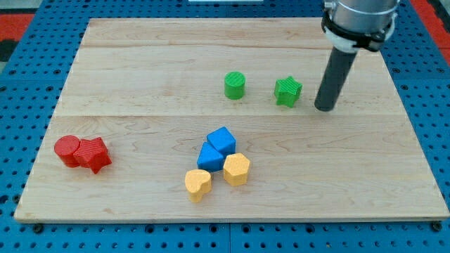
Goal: Move the green star to the top of the green circle
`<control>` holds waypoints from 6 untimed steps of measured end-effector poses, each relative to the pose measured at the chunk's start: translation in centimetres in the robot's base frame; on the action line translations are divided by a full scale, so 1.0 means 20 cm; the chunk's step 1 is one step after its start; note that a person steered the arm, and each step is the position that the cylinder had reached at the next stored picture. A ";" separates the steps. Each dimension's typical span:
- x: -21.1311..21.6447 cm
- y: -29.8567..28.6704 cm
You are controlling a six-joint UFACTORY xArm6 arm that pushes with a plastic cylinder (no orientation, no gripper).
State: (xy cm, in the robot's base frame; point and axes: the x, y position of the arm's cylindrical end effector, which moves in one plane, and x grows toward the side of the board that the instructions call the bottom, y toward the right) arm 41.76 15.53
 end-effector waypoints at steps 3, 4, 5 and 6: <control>-0.26 -0.75; -0.28 -0.98; -0.28 -1.22; -0.21 -1.29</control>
